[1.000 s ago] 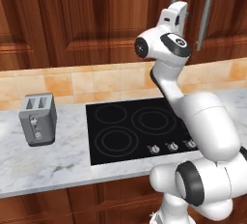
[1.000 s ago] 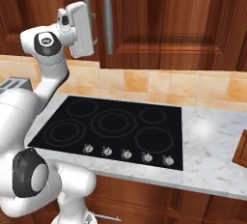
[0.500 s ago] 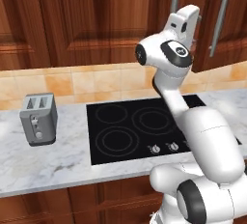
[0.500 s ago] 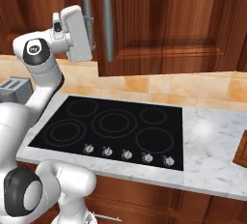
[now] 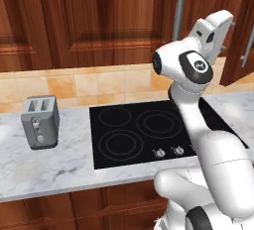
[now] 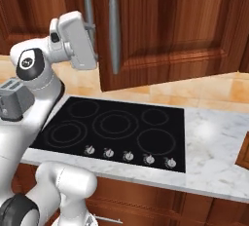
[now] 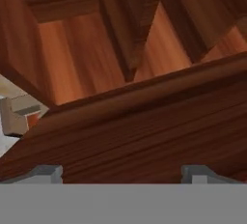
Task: Open the cabinet, retrieve the rolling pin, and place it next to the meat on the cutting board to prepare for tenderizing.
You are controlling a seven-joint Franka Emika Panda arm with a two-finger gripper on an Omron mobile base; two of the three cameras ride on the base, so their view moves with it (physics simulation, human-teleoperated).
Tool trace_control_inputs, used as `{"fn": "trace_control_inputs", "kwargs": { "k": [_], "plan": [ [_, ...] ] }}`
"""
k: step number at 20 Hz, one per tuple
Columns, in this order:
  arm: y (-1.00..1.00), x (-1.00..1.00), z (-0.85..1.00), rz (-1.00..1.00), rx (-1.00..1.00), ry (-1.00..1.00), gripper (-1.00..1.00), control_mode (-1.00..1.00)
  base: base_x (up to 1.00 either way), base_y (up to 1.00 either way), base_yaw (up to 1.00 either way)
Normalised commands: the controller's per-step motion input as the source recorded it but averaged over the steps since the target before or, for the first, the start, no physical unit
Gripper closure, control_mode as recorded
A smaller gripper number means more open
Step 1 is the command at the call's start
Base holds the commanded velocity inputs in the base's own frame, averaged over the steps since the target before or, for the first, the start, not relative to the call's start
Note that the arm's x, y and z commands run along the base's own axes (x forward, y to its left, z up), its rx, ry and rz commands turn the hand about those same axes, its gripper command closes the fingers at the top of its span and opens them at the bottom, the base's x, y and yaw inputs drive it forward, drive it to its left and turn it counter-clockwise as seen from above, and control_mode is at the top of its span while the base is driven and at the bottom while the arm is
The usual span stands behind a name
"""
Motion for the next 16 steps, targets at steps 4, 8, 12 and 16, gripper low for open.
{"fn": "trace_control_inputs", "kwargs": {
  "k": [4,8,12,16],
  "plan": [
    [-0.86,-1.0,0.0,-0.12,0.04,-0.16,-1.0,-1.0,0.0,0.0,0.0],
    [-0.83,-1.0,0.0,-0.12,0.03,-0.16,-1.0,-1.0,0.0,0.0,0.0],
    [-0.87,-1.0,0.0,-0.11,0.03,-0.16,-1.0,-1.0,0.0,0.0,0.0],
    [-0.89,-0.98,0.0,-0.1,0.04,-0.15,-1.0,-1.0,0.0,0.0,0.0]
  ]
}}
